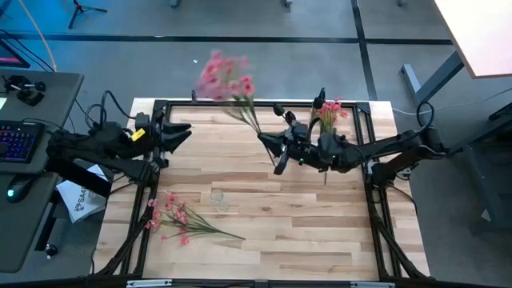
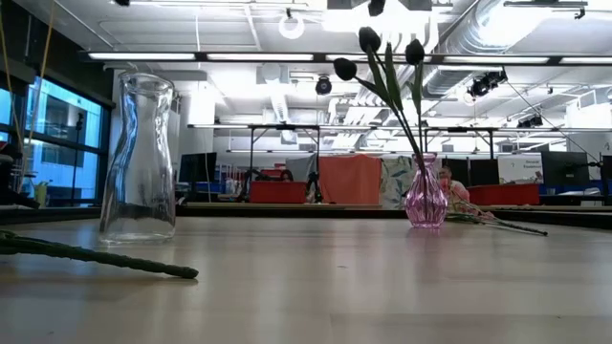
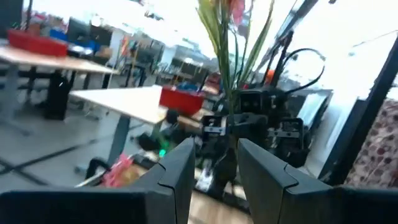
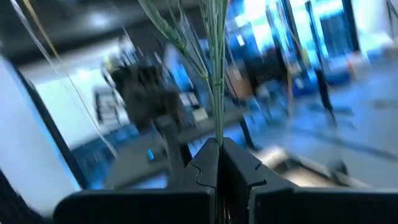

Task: Sort flowers into vase by color
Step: Put the center pink flowers into the transparent vase

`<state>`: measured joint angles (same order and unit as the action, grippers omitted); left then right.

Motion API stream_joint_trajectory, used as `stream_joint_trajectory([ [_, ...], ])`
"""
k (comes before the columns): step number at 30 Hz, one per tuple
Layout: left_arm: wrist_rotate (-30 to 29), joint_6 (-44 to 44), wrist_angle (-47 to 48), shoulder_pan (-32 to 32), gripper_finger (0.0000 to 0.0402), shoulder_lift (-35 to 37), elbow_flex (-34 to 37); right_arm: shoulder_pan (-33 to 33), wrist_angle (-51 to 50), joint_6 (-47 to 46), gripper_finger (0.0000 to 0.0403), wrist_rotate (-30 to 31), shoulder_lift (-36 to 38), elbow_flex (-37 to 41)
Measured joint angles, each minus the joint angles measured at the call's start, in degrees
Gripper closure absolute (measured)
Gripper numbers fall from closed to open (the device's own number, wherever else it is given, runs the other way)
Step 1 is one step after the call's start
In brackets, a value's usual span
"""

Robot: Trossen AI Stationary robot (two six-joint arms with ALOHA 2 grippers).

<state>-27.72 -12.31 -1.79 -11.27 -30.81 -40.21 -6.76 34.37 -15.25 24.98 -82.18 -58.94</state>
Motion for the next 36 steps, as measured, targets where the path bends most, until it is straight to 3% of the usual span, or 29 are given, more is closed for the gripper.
stream_joint_trajectory([
  [5, 3.32, 3.64, -9.73, 0.0, 0.0289, -8.51, 0.07, 0.02, 5.92, 2.67, 0.0402, -0.6, -1.44, -1.07],
  [10, 5.85, 5.42, -19.89, 0.38, 0.0266, -18.24, -1.19, 0.02, 4.74, 5.55, 0.0402, -6.25, -4.64, -5.78],
  [16, 8.09, 5.09, -22.41, 0.51, 0.0228, -26.65, -7.57, 0.02, 3.12, 6.74, 0.0403, -10.58, -8.83, -11.06],
  [23, 8.4, 7.54, -22.54, 0.51, 0.0207, -30.24, -12.67, 0.02, 2.92, 6.5, 0.0403, -15.67, -11.29, -14.96],
  [29, 12.04, 8.14, -22.32, 0.51, 0.0206, -31.18, -13.29, 0.02, 1.14, 6.52, 0.0403, -16.64, -12.0, -15.58],
  [36, 12.17, 8.62, -22.46, 0.52, 0.0227, -31.16, -13.29, 0.02, -0.46, 6.28, 0.0403, -17.55, -11.95, -15.34],
])
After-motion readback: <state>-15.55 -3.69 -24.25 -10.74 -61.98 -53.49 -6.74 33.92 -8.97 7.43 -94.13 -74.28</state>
